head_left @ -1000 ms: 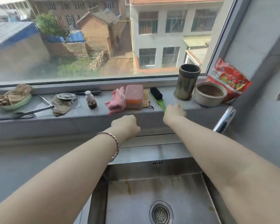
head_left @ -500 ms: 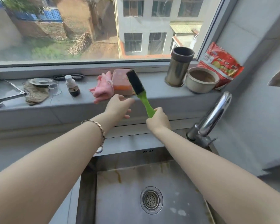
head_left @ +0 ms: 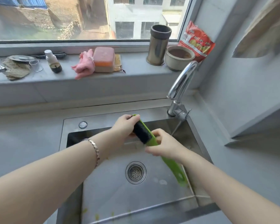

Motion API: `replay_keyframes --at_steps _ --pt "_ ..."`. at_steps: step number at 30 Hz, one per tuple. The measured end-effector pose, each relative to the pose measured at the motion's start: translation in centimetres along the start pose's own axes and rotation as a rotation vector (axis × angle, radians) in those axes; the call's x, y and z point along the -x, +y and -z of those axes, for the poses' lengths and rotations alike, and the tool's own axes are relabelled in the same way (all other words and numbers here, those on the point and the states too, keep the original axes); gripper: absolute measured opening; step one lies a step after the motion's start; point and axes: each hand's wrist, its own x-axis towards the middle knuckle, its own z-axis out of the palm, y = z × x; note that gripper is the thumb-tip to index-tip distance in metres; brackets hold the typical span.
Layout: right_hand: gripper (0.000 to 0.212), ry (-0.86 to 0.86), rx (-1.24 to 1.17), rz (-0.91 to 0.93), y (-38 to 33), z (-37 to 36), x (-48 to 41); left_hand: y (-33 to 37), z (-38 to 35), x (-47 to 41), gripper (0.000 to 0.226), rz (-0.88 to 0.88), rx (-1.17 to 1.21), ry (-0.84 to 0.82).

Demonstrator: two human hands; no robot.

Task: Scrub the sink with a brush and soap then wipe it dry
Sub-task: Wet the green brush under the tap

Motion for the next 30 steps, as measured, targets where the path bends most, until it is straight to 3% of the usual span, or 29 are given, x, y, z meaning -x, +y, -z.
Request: replay_keyframes --at_steps 2,4,6,8,11,13,15,17,21,30 --pt "0.032 -0.138 -0.15 0.047 0.1 1.3 -0.7 -0.5 -2.8 -0.1 0.019 -0.07 -0.195 -0.068" --pt "0.037 -0.132 -0.173 0.043 0.5 2.4 -1.6 -0.7 -5.0 -0.5 0.028 -0.113 -0.314 -0.102" --pt "0.047 0.034 -0.08 0.017 1.6 3.9 -2.6 -0.7 -6.4 -1.1 0.042 -0.102 -0.33 -0.096" --pt "0.055 0.319 0.15 0.012 2.9 6.5 -3.7 -0.7 -7.3 -2.1 0.047 -0.06 -0.31 -0.024" --pt "0.07 0.504 0.448 -0.047 4.3 11.3 -5.5 -0.9 -8.1 -3.1 0.027 0.021 -0.22 0.041" --pt "0.061 0.492 0.53 -0.107 5.1 13.3 -7.0 -1.0 -8.4 -3.2 0.015 0.045 -0.187 0.03" --pt "0.034 0.466 0.558 -0.127 5.6 13.8 -8.0 -1.3 -8.6 -3.1 0.014 0.05 -0.159 0.054" --pt "0.021 0.482 0.563 -0.109 6.1 13.5 -8.3 -1.6 -8.5 -3.1 0.015 0.053 -0.135 0.085" --pt "0.022 0.557 0.494 -0.082 7.5 13.1 -7.9 -2.1 -8.0 -3.4 0.02 0.077 -0.131 0.158" --pt "0.03 0.534 0.419 -0.073 7.5 12.2 -6.3 -2.7 -7.4 -3.7 0.019 0.108 -0.084 0.212"
